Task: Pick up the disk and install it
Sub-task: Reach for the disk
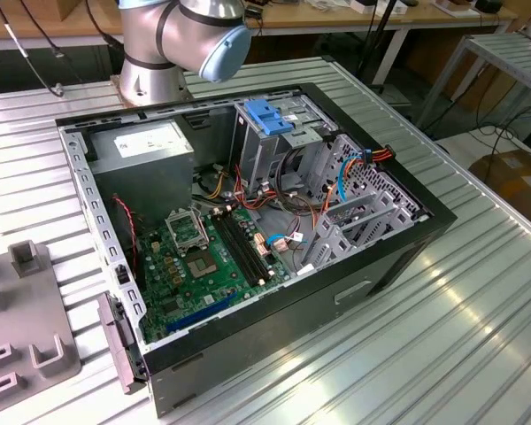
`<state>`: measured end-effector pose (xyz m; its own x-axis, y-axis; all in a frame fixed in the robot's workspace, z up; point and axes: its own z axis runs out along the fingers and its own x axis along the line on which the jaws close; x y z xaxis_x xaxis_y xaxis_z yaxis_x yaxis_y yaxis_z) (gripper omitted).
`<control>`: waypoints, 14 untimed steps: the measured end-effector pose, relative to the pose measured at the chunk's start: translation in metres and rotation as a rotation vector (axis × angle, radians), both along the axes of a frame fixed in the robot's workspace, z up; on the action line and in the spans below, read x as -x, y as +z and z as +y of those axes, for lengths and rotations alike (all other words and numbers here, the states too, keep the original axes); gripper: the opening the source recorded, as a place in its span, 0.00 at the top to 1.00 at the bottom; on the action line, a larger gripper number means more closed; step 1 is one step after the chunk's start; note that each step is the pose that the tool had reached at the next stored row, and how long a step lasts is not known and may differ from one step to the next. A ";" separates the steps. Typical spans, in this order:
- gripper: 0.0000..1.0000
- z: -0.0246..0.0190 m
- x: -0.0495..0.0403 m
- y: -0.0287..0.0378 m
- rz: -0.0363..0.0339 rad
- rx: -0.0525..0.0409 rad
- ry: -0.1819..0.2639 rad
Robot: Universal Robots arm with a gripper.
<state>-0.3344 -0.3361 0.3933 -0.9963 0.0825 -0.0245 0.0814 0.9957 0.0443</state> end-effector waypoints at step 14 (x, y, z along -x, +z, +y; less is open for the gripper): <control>0.89 -0.0034 0.0549 0.0000 0.0001 0.0000 0.000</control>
